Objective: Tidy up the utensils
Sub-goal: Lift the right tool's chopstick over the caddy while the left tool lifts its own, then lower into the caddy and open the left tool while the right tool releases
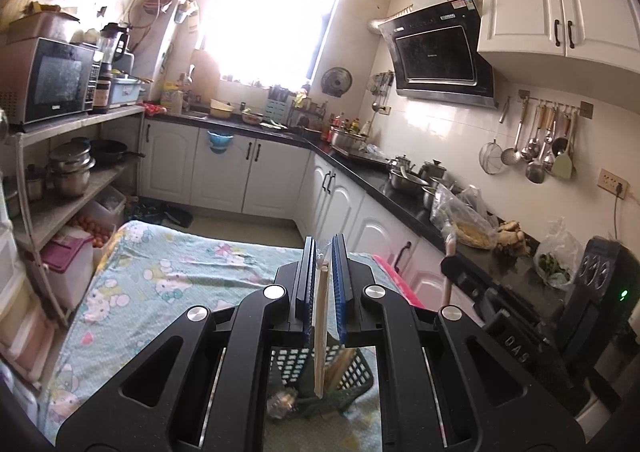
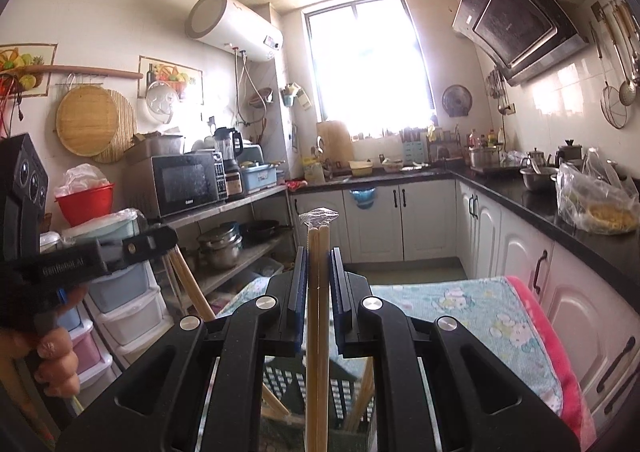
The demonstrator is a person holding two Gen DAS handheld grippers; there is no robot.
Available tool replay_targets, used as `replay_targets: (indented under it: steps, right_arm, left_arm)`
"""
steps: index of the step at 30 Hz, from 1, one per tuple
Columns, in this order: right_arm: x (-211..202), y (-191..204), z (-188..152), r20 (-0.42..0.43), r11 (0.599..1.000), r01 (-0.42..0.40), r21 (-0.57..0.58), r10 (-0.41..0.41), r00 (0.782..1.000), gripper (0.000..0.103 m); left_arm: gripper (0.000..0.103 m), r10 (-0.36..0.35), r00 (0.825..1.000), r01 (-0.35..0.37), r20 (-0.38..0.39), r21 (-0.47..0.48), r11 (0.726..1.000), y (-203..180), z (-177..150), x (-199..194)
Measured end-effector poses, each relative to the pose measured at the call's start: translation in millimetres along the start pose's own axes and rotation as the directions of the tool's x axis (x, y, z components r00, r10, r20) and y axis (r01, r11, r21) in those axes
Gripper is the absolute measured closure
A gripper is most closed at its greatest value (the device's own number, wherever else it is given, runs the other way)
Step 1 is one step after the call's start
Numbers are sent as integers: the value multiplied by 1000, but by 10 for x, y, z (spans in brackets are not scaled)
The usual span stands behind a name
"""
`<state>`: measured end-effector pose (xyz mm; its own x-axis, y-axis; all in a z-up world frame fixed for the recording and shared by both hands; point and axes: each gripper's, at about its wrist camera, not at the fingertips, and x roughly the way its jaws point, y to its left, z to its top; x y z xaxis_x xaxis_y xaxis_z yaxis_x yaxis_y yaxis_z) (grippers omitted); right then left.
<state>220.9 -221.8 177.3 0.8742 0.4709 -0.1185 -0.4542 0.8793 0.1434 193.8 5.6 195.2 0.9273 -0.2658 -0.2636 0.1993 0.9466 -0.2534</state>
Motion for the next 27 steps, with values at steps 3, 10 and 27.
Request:
replay_targets:
  steps: [3, 10, 27]
  right_arm:
    - [57, 1, 50, 23, 1000, -7, -5, 7, 1000, 92]
    - [274, 9, 89, 71, 999, 1, -34, 1, 997, 92]
    - [787, -199, -330, 102, 993, 114, 16, -115, 988, 92]
  left_arm:
    - [98, 22, 1000, -22, 4, 6, 1000, 17, -14, 52]
    - [98, 62, 998, -62, 13, -1, 998, 82, -52, 150]
    - [98, 93, 996, -93, -16, -17, 996, 188, -214, 403]
